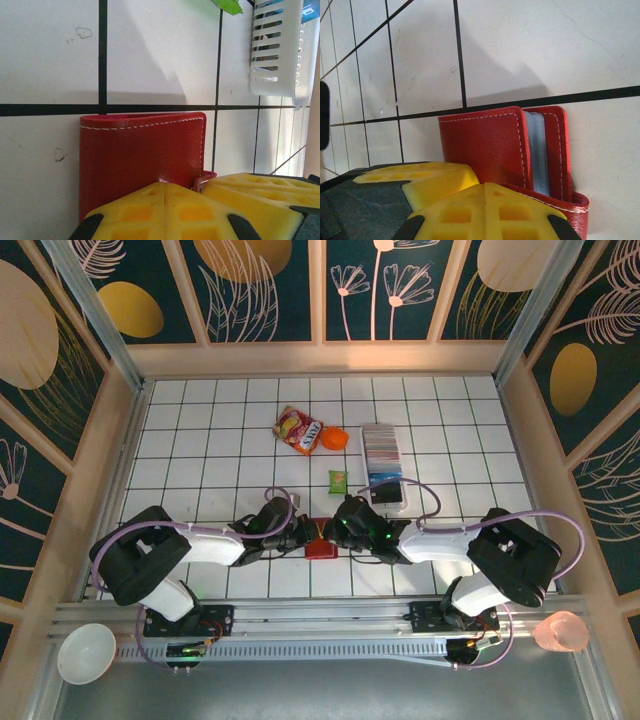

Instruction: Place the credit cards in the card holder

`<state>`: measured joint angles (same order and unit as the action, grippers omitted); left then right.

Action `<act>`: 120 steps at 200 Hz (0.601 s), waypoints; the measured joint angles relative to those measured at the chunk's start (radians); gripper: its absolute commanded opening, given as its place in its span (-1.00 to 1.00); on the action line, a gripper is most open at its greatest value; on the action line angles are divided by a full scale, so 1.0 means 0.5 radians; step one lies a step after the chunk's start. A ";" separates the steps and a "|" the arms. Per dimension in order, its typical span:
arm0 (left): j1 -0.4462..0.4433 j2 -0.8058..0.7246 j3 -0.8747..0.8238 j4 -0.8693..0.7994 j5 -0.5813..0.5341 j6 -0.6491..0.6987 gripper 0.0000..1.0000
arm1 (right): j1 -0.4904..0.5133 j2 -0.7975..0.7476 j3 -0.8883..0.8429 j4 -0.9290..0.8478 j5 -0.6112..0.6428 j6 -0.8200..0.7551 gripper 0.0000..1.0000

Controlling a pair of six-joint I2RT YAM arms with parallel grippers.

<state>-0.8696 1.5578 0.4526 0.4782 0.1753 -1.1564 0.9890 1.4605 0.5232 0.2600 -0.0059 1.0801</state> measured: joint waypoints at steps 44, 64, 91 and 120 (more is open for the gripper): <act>0.000 -0.048 0.000 -0.064 -0.008 0.021 -1.00 | 0.000 0.000 0.000 -0.011 0.000 0.001 -1.00; 0.000 -0.100 0.000 -0.144 -0.011 0.038 -1.00 | 0.000 0.000 0.005 -0.037 0.003 -0.001 -1.00; 0.000 -0.176 -0.018 -0.234 -0.038 0.063 -1.00 | 0.000 -0.022 0.051 -0.143 0.043 -0.010 -0.98; 0.000 -0.270 -0.063 -0.280 -0.035 0.092 -1.00 | 0.000 -0.105 0.108 -0.296 0.111 -0.063 -0.54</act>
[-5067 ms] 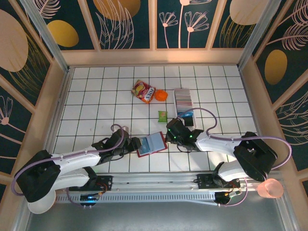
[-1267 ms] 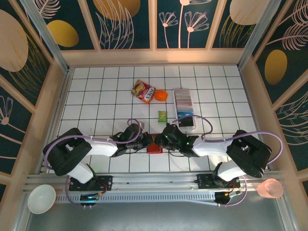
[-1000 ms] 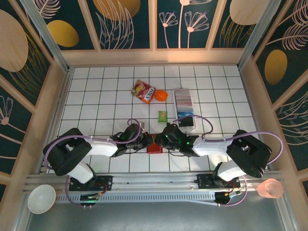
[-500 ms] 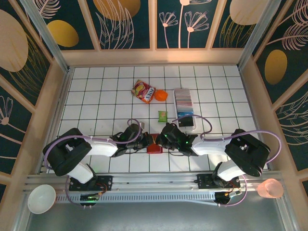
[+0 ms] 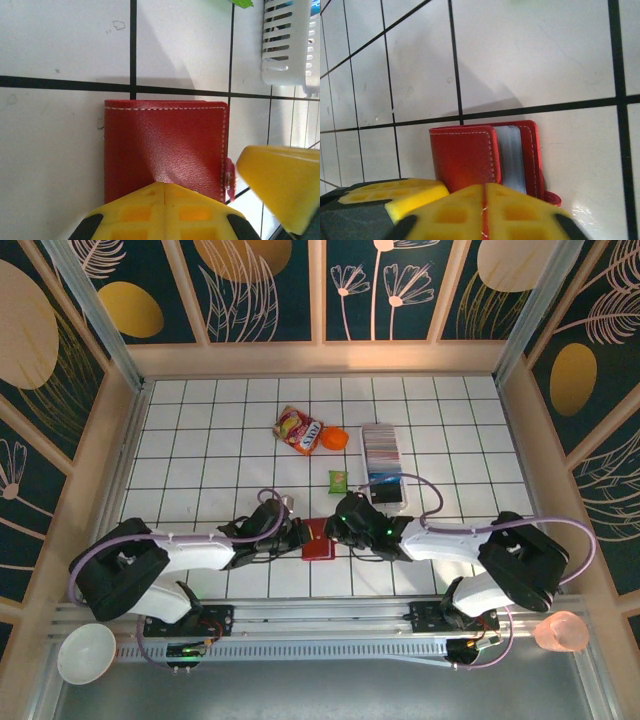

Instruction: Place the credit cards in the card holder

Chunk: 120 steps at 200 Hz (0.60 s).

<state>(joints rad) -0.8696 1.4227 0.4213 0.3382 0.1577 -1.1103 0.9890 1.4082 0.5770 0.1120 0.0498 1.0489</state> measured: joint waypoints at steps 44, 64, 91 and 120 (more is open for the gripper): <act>0.000 -0.097 -0.028 -0.019 0.042 0.065 -0.93 | 0.000 -0.062 0.059 -0.198 0.072 -0.050 -0.17; 0.000 -0.082 -0.034 -0.016 0.074 0.090 -0.94 | 0.000 -0.063 0.076 -0.261 0.073 -0.061 -0.06; 0.000 0.001 -0.040 0.028 0.117 0.106 -0.96 | 0.000 -0.062 0.127 -0.340 0.072 -0.091 -0.01; 0.000 0.063 -0.045 0.101 0.149 0.116 -1.00 | 0.000 -0.048 0.179 -0.363 0.071 -0.101 -0.05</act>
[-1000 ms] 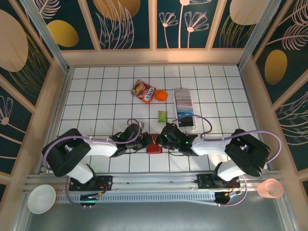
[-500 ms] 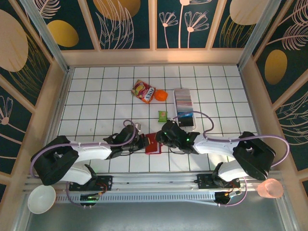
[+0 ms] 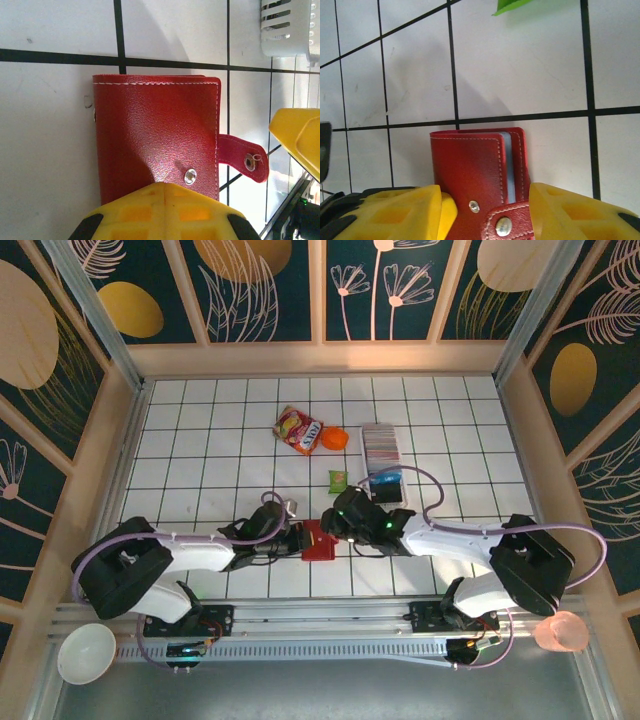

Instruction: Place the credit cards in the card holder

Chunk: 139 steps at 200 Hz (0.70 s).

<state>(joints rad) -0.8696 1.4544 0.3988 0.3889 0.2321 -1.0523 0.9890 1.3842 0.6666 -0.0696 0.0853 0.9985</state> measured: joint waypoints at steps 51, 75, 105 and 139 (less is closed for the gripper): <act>0.000 0.013 -0.007 0.026 -0.001 0.010 -1.00 | 0.000 0.130 0.107 -0.108 0.000 -0.051 -0.15; 0.000 0.019 -0.011 0.040 0.000 0.010 -1.00 | 0.007 0.149 0.127 -0.180 0.002 -0.068 -0.30; 0.000 0.022 -0.013 0.052 0.000 0.010 -1.00 | 0.022 0.163 0.140 -0.226 0.006 -0.098 -0.52; 0.000 0.022 -0.014 0.053 0.000 0.010 -1.00 | 0.032 0.198 0.166 -0.244 0.009 -0.100 -0.64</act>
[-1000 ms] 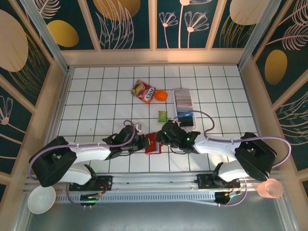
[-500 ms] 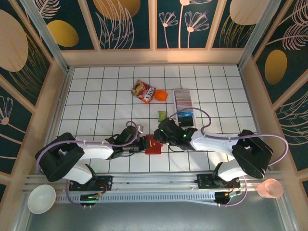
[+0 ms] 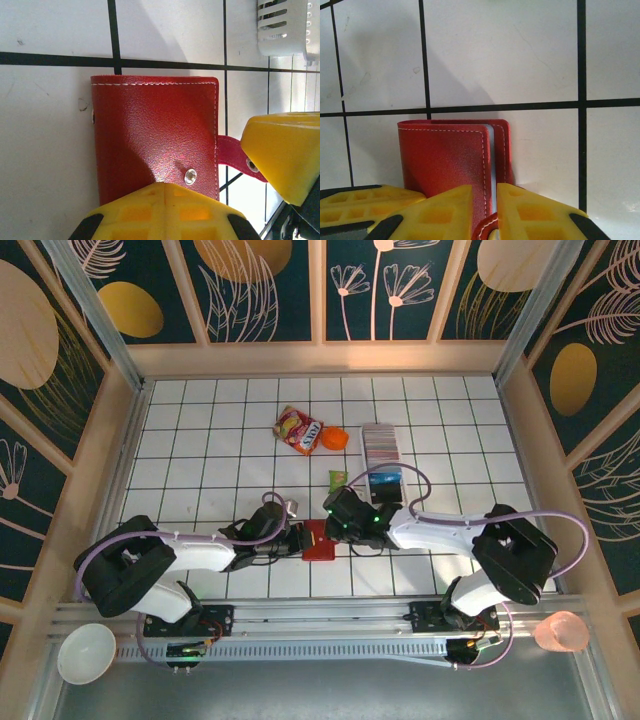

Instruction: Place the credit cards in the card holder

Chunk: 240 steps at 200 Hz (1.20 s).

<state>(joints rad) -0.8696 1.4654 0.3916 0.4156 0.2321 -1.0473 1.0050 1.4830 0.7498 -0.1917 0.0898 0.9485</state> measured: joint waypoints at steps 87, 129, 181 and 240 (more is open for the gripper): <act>0.000 0.017 -0.002 0.028 0.010 0.000 -1.00 | 0.026 -0.002 0.006 -0.057 0.066 0.006 -0.46; 0.000 0.027 -0.002 0.047 0.014 0.000 -1.00 | 0.040 -0.011 0.006 -0.091 0.084 0.007 -0.53; 0.000 0.029 -0.004 0.054 0.015 -0.001 -1.00 | 0.052 -0.055 0.006 -0.098 0.107 0.017 -0.42; 0.000 0.029 -0.011 0.069 0.014 -0.001 -1.00 | 0.062 -0.108 0.006 -0.107 0.144 0.023 -0.60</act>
<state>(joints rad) -0.8696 1.4799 0.3859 0.4500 0.2394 -1.0477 1.0359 1.4292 0.7528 -0.2451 0.1619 0.9600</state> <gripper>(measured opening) 0.042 0.203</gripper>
